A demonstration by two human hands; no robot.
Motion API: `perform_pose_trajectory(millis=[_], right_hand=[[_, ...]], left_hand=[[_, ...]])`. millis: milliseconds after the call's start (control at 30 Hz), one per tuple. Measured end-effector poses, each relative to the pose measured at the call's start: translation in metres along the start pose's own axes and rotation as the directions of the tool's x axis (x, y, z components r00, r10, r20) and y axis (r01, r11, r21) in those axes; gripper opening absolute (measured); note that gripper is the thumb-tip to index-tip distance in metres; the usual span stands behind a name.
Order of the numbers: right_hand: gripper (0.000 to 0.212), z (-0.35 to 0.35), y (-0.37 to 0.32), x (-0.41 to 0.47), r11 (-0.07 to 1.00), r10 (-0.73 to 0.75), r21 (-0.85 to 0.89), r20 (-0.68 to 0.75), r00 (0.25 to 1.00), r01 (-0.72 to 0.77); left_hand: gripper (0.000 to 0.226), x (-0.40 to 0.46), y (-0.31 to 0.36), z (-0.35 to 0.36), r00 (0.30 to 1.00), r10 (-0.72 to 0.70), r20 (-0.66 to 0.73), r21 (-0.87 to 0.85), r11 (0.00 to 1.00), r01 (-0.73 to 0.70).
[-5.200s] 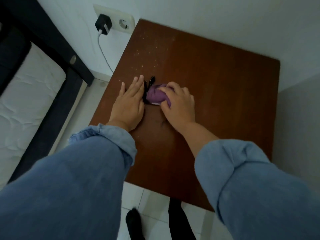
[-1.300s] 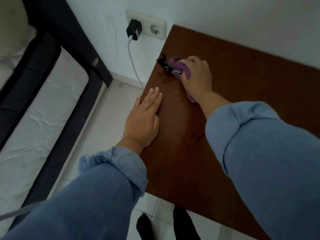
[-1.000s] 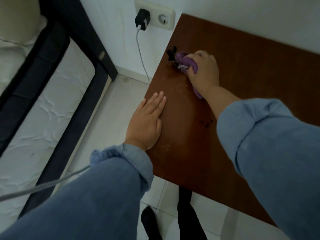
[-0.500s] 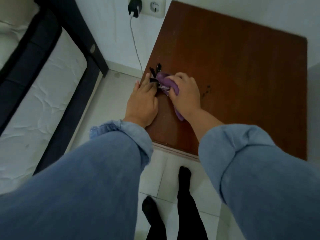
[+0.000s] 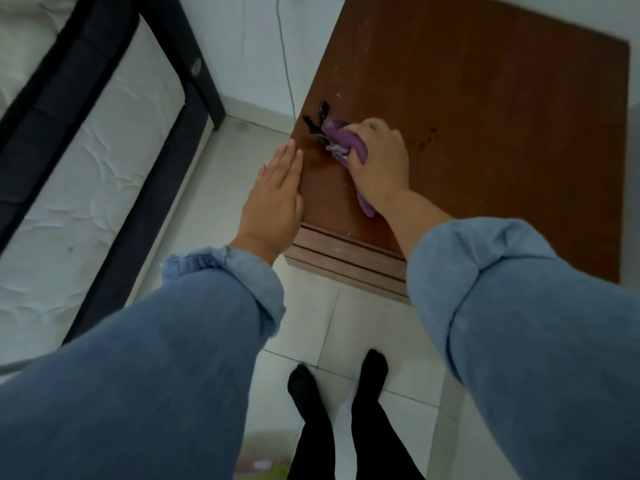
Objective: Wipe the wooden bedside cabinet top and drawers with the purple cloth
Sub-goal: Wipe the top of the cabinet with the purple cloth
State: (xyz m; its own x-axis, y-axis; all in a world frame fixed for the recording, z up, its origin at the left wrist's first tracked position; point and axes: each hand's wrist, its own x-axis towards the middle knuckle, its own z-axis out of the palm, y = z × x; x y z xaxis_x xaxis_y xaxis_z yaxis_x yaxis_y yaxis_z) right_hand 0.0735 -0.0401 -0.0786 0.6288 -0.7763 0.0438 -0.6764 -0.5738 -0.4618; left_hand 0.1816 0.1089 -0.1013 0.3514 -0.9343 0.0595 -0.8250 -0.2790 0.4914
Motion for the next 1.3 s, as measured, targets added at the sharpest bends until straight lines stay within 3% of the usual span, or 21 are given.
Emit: perform_pose_trajectory(millis=[167,300,433,500,633,767,833,900,967,1100,1300], right_hand=[[0.037,0.008,-0.021,-0.068,0.997,-0.035,0.062,-0.007,0.999,0.035],[0.037,0.010,-0.040,-0.110,0.989,-0.003,0.151,0.067,0.998,-0.007],[0.036,-0.004,-0.057,-0.117,0.917,0.106,0.351,0.238,0.966,-0.187],[0.034,-0.019,-0.064,-0.108,0.806,0.222,0.469,0.326,0.919,-0.361],[0.034,-0.045,-0.059,-0.066,0.417,0.416,0.652,0.482,0.771,-0.633],[0.027,-0.071,-0.040,-0.011,0.145,0.440,0.729,0.557,0.704,-0.668],[0.021,-0.082,-0.029,0.016,-0.048,0.388,0.721,0.651,0.652,-0.691],[0.024,-0.089,-0.016,0.052,-0.108,0.358,0.710,0.681,0.639,-0.696],[0.030,-0.090,-0.006,0.087,0.033,0.414,0.733,0.609,0.676,-0.680],[0.034,-0.082,0.013,0.164,0.403,0.497,0.777,0.258,0.829,-0.483],[0.043,-0.066,0.037,0.280,0.814,0.306,0.514,0.014,0.952,-0.270]], left_hand=[[0.060,0.007,0.003,-0.018,0.991,-0.027,0.133,-0.006,1.000,0.028],[0.062,0.014,0.003,-0.048,0.942,-0.069,0.327,0.149,0.989,0.021],[0.056,0.002,0.007,-0.069,0.941,-0.112,0.320,0.182,0.982,0.055],[0.056,-0.001,0.011,-0.077,0.936,-0.144,0.322,0.178,0.980,0.090],[0.054,0.012,0.020,-0.083,0.957,-0.182,0.224,0.136,0.979,0.154],[0.054,0.035,0.034,-0.069,0.964,-0.200,0.176,0.081,0.979,0.189],[0.057,0.051,0.038,-0.059,0.959,-0.215,0.183,0.054,0.977,0.208],[0.059,0.076,0.038,-0.049,0.956,-0.245,0.162,0.025,0.969,0.244],[0.060,0.101,0.037,-0.043,0.951,-0.283,0.122,0.000,0.959,0.285],[0.058,0.159,0.031,-0.025,0.954,-0.292,0.071,-0.015,0.956,0.294],[0.054,0.219,0.019,-0.001,0.956,-0.292,-0.027,-0.081,0.954,0.289]])
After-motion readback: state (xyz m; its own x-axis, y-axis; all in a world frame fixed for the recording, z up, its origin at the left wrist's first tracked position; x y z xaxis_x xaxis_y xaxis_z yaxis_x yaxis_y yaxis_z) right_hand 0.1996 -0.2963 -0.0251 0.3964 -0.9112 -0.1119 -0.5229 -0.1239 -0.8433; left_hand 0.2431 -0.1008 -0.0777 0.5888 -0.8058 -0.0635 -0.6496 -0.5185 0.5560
